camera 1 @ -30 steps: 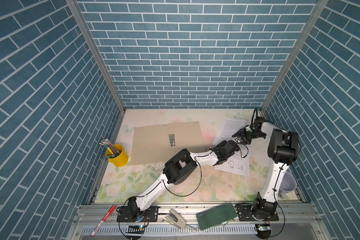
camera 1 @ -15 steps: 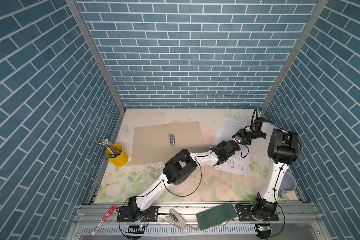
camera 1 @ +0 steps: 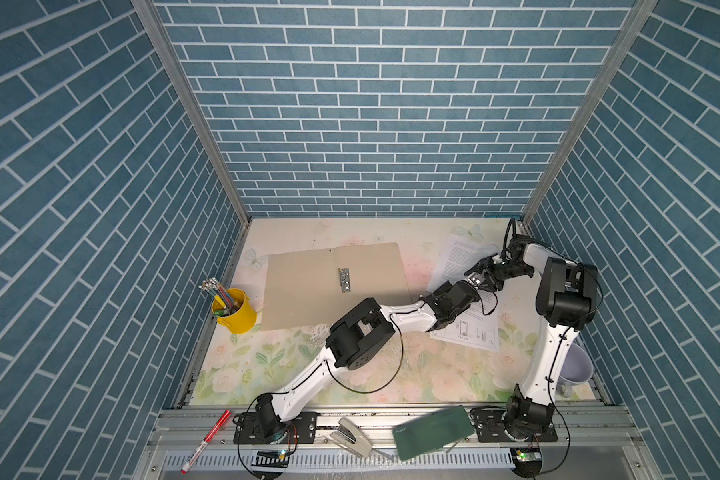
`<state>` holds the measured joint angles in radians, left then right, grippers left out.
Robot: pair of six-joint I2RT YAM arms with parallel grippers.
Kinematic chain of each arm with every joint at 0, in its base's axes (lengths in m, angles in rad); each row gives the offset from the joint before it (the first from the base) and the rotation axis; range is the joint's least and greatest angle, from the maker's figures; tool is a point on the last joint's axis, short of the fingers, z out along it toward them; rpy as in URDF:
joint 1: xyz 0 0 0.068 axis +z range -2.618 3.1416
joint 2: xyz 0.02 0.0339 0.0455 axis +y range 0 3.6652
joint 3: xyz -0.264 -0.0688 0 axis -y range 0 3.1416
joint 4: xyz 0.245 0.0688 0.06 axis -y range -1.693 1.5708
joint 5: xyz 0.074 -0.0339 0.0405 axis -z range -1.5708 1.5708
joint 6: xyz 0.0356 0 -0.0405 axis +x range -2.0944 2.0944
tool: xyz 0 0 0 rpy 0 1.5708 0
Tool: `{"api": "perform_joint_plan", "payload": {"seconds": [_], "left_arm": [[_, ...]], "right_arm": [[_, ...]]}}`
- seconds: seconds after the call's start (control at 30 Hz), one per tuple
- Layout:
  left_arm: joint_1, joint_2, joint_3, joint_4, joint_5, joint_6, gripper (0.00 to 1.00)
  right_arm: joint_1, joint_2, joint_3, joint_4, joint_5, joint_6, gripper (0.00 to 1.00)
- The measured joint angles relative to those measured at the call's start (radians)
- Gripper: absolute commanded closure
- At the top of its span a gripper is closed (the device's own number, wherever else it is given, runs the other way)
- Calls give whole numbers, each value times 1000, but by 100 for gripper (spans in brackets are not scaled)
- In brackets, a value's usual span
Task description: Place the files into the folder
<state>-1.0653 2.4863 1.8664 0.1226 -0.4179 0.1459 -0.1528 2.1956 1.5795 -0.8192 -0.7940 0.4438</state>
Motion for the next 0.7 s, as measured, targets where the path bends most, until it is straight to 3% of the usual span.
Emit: {"api": "perform_joint_plan", "payload": {"seconds": [0.37, 0.7], "left_arm": [[0, -1, 2, 3, 0, -4, 100], [0, -1, 3, 10, 27, 7, 100]], "right_arm": [[-58, -64, 1, -8, 0, 0, 32], [-90, -96, -5, 35, -4, 26, 48]]}}
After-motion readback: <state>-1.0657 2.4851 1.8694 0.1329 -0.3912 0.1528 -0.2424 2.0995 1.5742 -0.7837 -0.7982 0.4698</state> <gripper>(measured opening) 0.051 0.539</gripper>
